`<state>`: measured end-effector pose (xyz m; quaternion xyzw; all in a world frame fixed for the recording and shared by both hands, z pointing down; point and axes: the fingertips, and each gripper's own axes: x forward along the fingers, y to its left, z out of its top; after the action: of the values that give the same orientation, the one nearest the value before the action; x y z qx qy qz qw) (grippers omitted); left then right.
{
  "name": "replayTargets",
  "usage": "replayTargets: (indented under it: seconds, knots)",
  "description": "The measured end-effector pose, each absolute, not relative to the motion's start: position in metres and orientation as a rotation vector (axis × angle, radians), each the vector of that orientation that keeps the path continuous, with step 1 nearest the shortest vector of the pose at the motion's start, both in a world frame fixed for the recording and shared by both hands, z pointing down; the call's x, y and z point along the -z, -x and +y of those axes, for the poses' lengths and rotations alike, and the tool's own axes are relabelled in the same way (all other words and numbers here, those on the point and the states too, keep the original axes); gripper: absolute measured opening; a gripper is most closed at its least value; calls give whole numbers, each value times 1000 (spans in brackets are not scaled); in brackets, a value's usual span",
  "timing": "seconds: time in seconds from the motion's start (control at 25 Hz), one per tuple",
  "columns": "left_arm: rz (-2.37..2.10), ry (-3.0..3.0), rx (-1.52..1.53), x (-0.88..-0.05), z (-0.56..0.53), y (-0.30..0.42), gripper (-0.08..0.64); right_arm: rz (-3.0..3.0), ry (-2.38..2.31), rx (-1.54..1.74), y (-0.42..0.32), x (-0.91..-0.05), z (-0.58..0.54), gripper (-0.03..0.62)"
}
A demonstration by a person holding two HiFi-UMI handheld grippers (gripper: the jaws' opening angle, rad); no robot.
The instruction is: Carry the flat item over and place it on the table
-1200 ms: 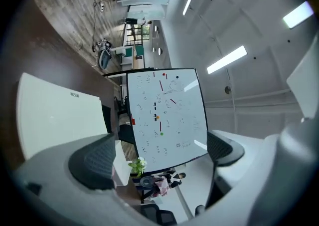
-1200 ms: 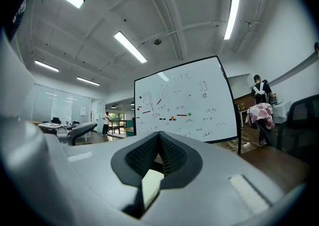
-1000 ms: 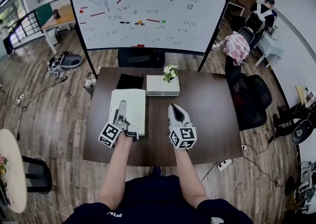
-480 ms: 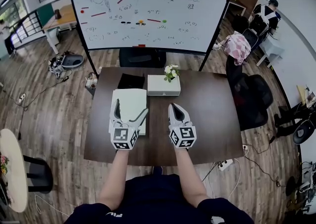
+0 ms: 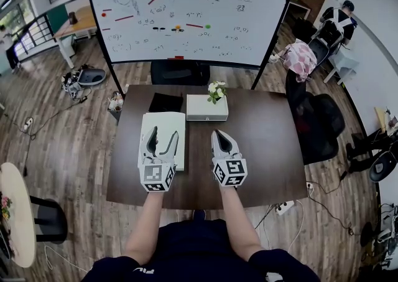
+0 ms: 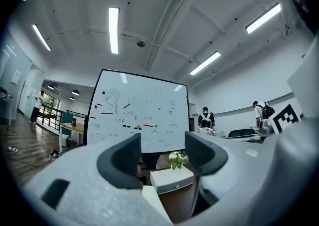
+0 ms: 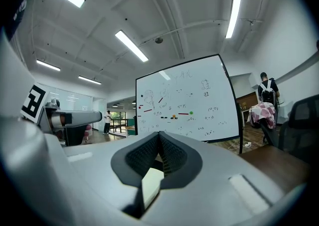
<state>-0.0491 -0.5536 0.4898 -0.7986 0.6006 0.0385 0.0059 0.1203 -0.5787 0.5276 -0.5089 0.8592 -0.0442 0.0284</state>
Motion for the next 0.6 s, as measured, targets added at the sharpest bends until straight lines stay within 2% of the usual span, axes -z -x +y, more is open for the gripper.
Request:
replayTargets:
  seconds: [0.2,0.6]
  knots:
    - [1943,2412,-66,-491,-553,60,-4,2658,1564,128,-115,-527,-581,8]
    - [1977,2426,12,-502,-562,64,-5,2676,1558,89,-110,-525,-583,8]
